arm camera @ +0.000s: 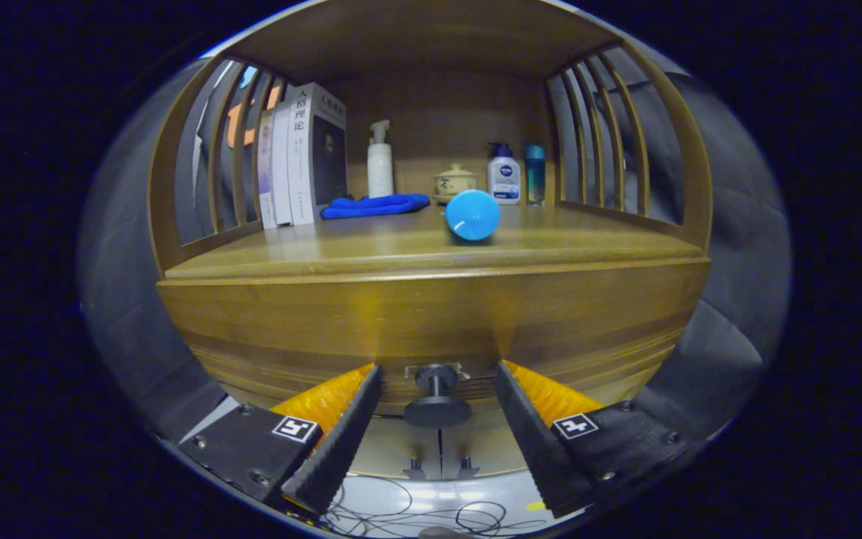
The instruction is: Pull open the drawer, take out the items inside it, and place them on the countertop above the cabinet.
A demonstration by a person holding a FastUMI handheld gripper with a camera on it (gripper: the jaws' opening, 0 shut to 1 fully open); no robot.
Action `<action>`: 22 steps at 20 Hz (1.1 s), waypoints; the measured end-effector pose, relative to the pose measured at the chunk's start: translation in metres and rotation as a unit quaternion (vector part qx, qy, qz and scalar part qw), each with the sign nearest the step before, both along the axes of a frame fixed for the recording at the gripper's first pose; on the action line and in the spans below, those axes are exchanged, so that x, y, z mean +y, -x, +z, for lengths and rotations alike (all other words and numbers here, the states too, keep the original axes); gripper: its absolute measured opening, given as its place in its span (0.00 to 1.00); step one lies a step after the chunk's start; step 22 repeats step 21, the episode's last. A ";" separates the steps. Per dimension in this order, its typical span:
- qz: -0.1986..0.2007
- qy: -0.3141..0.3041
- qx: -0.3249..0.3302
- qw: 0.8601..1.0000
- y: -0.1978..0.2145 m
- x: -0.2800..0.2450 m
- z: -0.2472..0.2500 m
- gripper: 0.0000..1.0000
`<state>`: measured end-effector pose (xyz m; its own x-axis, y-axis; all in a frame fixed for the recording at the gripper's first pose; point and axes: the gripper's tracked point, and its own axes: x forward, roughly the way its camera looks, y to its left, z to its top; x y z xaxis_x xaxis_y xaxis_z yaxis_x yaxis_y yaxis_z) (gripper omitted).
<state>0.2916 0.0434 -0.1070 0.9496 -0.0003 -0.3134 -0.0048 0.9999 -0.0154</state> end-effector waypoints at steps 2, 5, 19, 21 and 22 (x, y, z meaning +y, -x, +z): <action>0.005 0.003 -0.006 1.000 0.012 -0.004 0.003 0.99; 0.008 -0.014 -0.031 0.999 0.043 -0.006 0.015 0.99; 0.020 -0.031 -0.152 0.988 0.184 -0.019 0.107 0.99; 0.016 -0.026 -0.156 0.987 0.187 -0.020 0.108 0.99; 0.016 -0.026 -0.156 0.987 0.187 -0.020 0.108 0.99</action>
